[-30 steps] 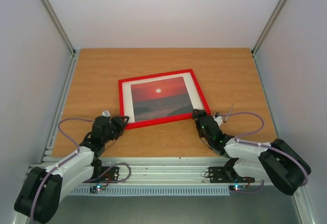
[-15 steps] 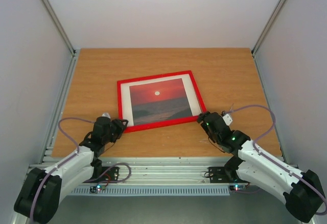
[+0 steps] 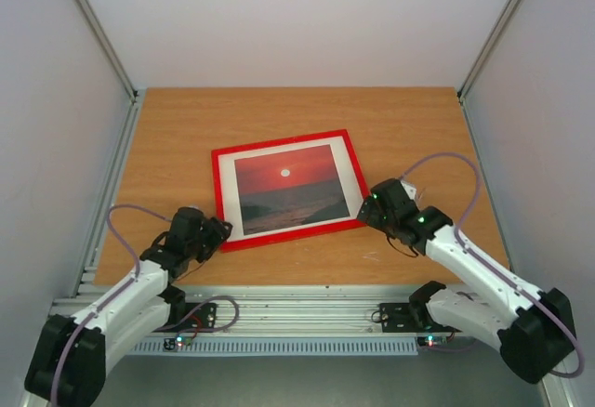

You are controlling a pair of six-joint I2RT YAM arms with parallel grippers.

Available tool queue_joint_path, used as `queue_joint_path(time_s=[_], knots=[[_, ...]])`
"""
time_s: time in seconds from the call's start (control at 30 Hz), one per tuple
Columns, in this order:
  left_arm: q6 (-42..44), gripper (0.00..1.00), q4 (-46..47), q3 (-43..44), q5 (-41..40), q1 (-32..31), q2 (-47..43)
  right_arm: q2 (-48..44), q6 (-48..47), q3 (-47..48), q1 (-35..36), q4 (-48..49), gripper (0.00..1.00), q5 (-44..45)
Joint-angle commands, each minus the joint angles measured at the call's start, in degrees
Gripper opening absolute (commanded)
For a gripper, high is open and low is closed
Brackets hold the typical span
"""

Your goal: Take the photo out of the frame

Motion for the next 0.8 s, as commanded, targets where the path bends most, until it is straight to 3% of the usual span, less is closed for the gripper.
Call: queue_joint_path(time_s=[0.0, 0.17, 0.37, 0.77], knots=[[4.88, 0.66, -13.68, 3.44, -4.25, 0.2, -1.34, 7.17, -16.38, 5.39, -4.2, 1.01, 0.98, -8.53], [8.89, 0.74, -21.34, 8.64, -8.72, 0.21, -0.87, 15.3, -26.54, 10.49, -11.53, 2.72, 0.96, -18.51], [14.32, 0.78, -24.78, 15.49, -13.53, 0.48, 4.43, 25.68, -31.97, 15.7, -18.33, 5.97, 0.91, -25.75], [24.42, 0.82, -23.07, 27.37, -14.87, 2.42, 22.64, 41.14, -37.44, 29.37, -18.94, 6.24, 0.75, -24.21]])
